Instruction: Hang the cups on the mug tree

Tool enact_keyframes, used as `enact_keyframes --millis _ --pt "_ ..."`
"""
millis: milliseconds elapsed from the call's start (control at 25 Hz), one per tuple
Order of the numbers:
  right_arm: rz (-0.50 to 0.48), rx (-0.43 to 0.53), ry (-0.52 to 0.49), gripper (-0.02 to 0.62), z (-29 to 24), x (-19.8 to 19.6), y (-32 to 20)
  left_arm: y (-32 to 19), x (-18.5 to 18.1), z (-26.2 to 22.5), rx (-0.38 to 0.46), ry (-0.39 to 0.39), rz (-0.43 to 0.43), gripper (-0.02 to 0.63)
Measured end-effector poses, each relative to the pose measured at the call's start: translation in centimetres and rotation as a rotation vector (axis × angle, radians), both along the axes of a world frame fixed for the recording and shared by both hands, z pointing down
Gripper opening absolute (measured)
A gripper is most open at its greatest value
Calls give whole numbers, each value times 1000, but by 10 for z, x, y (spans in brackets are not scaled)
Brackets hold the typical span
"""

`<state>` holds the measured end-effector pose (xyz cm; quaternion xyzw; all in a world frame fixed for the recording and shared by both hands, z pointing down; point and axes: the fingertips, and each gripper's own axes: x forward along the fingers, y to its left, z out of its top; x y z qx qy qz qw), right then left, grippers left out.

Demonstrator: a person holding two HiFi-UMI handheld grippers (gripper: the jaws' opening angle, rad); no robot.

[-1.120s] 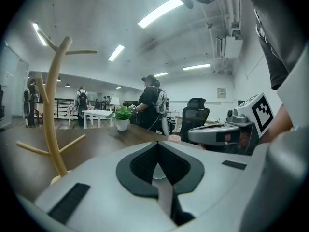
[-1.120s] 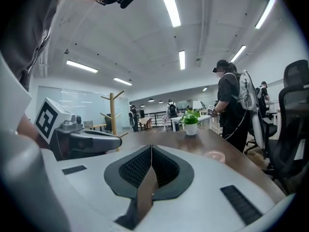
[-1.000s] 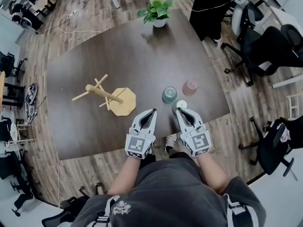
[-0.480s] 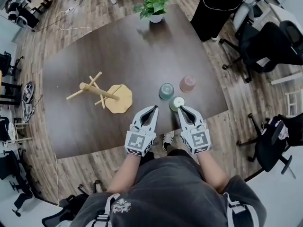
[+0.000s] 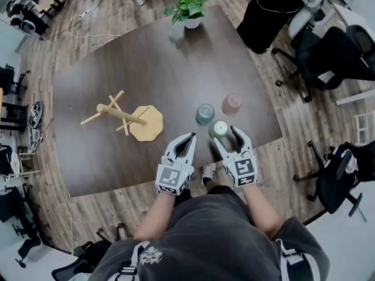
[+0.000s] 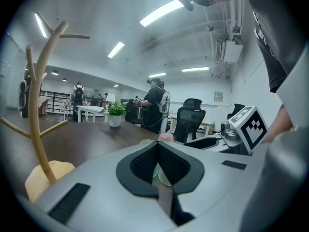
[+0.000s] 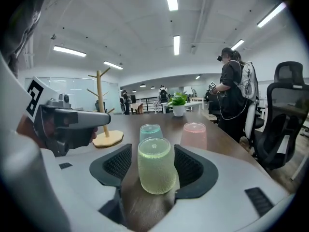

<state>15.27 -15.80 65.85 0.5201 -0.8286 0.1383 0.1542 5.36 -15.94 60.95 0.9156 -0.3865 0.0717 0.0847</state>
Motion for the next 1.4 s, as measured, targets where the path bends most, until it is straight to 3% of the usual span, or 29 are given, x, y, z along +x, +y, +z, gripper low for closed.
enact_keyframes --millis 280,680,1040,1400 --pt "-11 -80 42 336 30 -5 -11 -2 -8 -5 3 -3 -44 5" --pt "3 -122 84 311 47 -2 -12 0 -18 6 3 -8 -61 5" --pt "-16 -74 61 310 23 -4 -10 5 -15 15 -11 -51 -57 5" --pt "-80 17 31 310 -31 -23 -9 -1 -36 -4 4 -29 -108 5"
